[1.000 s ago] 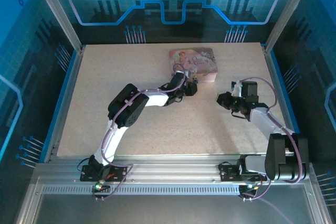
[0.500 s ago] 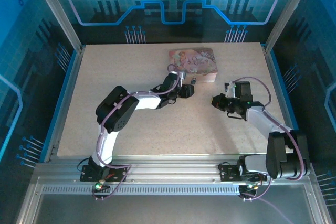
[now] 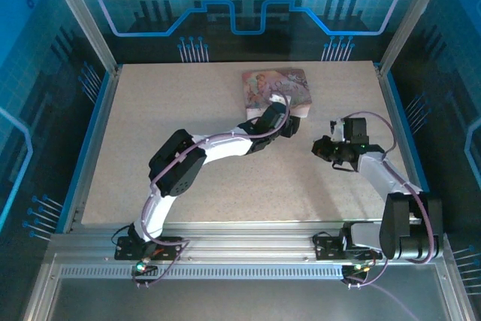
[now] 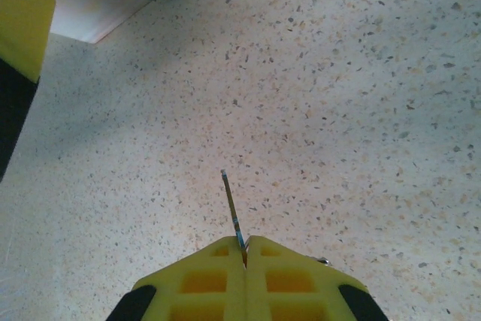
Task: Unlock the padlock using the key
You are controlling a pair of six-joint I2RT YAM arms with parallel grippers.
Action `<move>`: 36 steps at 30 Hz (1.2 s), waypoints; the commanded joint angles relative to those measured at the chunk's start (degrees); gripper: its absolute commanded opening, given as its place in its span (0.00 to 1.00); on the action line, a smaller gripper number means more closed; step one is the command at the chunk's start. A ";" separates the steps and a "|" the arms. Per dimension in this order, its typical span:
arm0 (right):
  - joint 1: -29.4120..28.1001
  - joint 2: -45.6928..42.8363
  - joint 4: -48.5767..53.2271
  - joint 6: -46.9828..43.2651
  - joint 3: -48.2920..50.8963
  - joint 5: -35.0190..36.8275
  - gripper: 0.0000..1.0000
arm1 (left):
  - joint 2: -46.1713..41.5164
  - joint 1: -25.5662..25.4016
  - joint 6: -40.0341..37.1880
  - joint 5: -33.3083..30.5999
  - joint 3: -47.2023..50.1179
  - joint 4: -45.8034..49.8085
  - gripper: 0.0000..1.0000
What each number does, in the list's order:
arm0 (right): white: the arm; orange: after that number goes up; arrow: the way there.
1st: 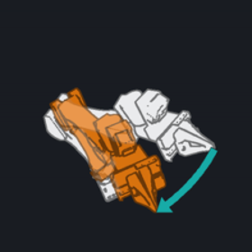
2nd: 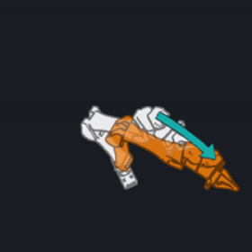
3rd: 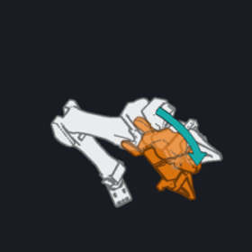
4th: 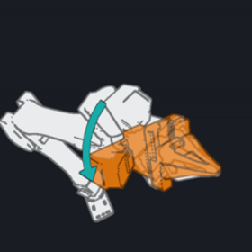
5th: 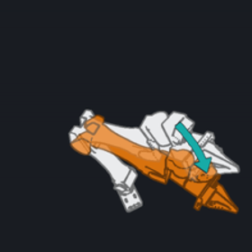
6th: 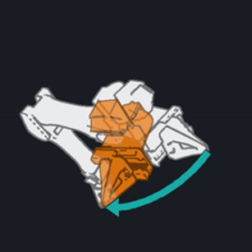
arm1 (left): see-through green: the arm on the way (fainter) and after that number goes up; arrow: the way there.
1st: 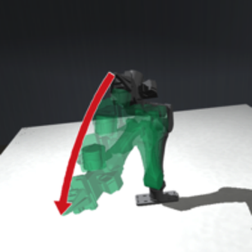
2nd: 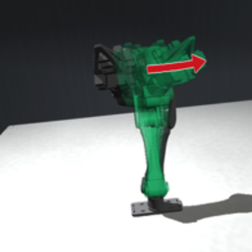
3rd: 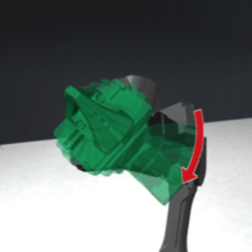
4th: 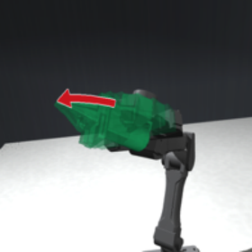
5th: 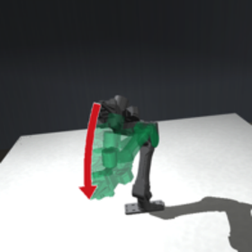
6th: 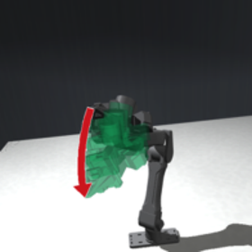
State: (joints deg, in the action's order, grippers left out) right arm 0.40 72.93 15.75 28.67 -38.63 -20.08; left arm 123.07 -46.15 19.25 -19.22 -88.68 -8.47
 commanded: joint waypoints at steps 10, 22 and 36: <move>2.40 1.35 3.02 -1.38 -5.23 -1.38 0.00 | -14.39 3.28 8.70 -1.06 17.71 3.54 0.62; 3.14 30.83 12.14 -2.08 -41.60 13.81 0.00 | -17.10 18.72 11.35 14.53 16.74 11.75 0.62; -1.41 61.74 29.71 -5.54 -81.46 14.82 0.00 | 1.01 27.04 10.64 23.21 -3.65 15.49 0.60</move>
State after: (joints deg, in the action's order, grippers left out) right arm 0.51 132.53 39.27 24.93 -116.73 -4.54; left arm 121.95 -19.64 30.09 0.95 -88.97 4.73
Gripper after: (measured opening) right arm 0.042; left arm 0.602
